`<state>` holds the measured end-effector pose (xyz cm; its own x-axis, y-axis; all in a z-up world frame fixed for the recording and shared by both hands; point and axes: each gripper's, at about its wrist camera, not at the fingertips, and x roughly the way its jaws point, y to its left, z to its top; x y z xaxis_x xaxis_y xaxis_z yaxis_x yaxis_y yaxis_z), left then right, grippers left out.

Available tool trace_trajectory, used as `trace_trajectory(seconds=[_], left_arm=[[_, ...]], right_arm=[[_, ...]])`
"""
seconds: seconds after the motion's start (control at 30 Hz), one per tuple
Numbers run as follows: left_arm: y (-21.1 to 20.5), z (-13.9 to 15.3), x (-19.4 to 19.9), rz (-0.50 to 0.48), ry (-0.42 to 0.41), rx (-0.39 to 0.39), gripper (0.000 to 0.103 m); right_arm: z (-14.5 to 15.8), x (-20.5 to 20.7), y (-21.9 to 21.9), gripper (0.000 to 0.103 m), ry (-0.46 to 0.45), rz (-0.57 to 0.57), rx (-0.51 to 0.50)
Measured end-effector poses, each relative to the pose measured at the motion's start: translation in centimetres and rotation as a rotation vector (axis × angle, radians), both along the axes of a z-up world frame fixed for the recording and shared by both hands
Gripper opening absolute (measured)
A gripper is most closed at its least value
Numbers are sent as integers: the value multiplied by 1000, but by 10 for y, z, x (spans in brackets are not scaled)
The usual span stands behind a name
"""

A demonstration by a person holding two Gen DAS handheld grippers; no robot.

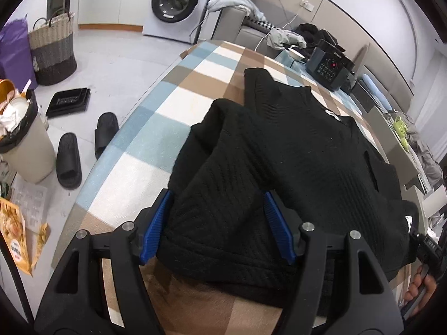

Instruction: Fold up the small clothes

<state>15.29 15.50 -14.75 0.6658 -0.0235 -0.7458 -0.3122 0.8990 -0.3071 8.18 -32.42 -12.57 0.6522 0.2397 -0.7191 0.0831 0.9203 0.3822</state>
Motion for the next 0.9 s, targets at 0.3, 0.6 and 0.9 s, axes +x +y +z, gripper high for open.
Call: trace_trajectory(seconds=[0.3, 0.6, 0.9], left_arm=[[-21, 2, 7, -52, -1, 57, 16], [-22, 5, -30, -49, 1, 36, 15], [-20, 11, -81, -8, -13, -19, 17]], right_arm=[[-6, 12, 14, 22, 25, 56, -73], [-5, -9, 6, 22, 44, 64, -68], [5, -37, -10, 33, 24, 16, -24]])
